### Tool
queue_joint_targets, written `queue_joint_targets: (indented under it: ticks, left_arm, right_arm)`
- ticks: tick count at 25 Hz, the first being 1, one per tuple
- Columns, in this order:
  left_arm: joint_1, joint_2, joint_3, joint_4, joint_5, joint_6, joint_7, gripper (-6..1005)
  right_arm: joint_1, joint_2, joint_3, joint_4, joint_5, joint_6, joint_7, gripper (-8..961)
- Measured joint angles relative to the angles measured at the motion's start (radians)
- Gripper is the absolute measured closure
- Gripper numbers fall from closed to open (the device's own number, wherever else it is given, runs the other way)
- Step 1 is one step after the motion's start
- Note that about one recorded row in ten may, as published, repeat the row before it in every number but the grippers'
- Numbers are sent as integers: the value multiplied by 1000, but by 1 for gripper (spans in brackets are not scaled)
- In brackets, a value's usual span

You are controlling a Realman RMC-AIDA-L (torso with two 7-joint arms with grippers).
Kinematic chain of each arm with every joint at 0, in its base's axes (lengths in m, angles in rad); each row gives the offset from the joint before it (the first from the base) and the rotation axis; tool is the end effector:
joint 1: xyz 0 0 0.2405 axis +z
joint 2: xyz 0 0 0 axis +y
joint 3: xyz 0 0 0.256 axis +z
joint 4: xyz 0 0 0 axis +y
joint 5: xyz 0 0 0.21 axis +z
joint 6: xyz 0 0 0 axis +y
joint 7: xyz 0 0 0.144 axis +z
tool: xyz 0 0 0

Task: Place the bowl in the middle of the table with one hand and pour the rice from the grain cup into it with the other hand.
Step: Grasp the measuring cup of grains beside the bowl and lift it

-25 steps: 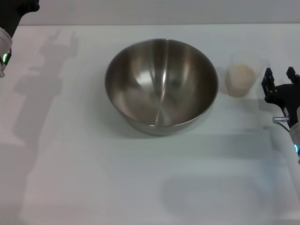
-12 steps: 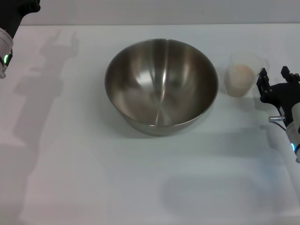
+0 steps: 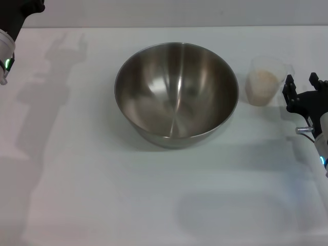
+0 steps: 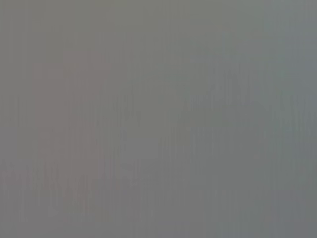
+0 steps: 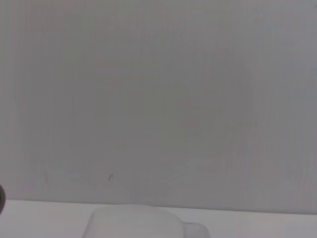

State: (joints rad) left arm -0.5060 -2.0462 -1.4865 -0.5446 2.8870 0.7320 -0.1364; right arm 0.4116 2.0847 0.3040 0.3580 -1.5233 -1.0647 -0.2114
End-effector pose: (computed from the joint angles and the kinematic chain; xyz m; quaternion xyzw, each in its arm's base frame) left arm -0.2551 0.4216 0.0245 -0.6991 -0.2018 -0.3125 0.6106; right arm 0.3333 0.3067 -0.0592 -0.6856 0.2927 0.2075 0.6334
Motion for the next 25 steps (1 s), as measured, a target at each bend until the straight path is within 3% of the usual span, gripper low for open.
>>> queue_joint_targets:
  ticks: [25]
  left_arm:
    - [-8,-11,-11,-8,0,-2,1,548]
  right_arm:
    - [48,-3,0,-56,0,36,27,471]
